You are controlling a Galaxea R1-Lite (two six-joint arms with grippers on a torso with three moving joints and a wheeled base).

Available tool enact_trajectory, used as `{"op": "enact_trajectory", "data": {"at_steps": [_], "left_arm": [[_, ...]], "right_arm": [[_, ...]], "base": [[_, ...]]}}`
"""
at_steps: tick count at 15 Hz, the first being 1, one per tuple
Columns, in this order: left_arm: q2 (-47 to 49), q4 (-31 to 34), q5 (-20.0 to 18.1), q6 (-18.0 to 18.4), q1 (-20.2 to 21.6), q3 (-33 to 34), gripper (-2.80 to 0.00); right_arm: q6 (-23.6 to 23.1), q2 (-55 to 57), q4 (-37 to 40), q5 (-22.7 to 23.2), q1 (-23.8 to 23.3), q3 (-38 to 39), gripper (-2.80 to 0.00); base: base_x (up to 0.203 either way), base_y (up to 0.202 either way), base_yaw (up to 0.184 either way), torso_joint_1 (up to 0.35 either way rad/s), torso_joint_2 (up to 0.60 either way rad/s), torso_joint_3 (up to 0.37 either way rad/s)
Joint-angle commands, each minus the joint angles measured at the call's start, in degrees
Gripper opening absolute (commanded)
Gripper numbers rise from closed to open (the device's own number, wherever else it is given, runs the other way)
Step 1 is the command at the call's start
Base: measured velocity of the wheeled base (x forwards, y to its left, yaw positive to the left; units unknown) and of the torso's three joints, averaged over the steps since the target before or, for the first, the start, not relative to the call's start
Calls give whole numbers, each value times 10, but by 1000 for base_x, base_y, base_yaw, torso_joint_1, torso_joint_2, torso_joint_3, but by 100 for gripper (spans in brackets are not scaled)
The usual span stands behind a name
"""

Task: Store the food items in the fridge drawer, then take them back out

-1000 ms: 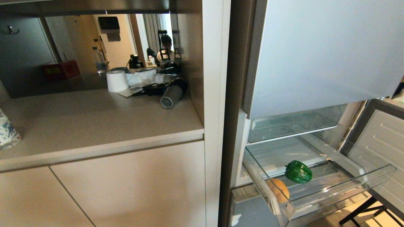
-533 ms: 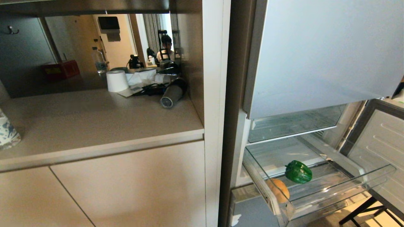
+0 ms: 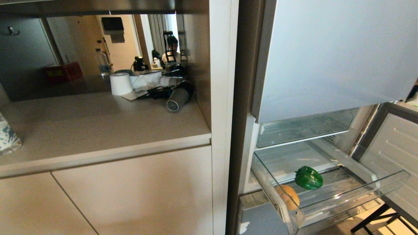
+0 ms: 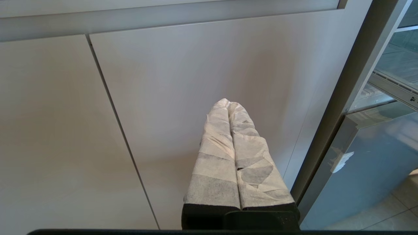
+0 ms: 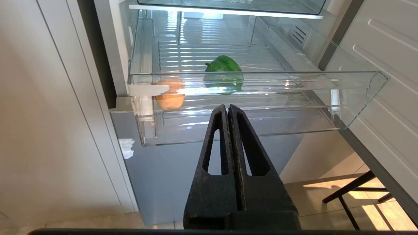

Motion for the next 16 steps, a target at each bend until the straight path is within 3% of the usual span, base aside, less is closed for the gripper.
{"op": "enact_trajectory", "data": {"at_steps": [1, 16], "left_arm": [[-1, 0, 0, 0, 0, 6, -280], [-1, 0, 0, 0, 0, 6, -280]], "right_arm": [[0, 1, 0, 0, 0, 0, -280], [11, 1, 0, -2, 0, -2, -280]], "base": [[0, 0, 0, 0, 0, 0], [0, 0, 0, 0, 0, 0]]}}
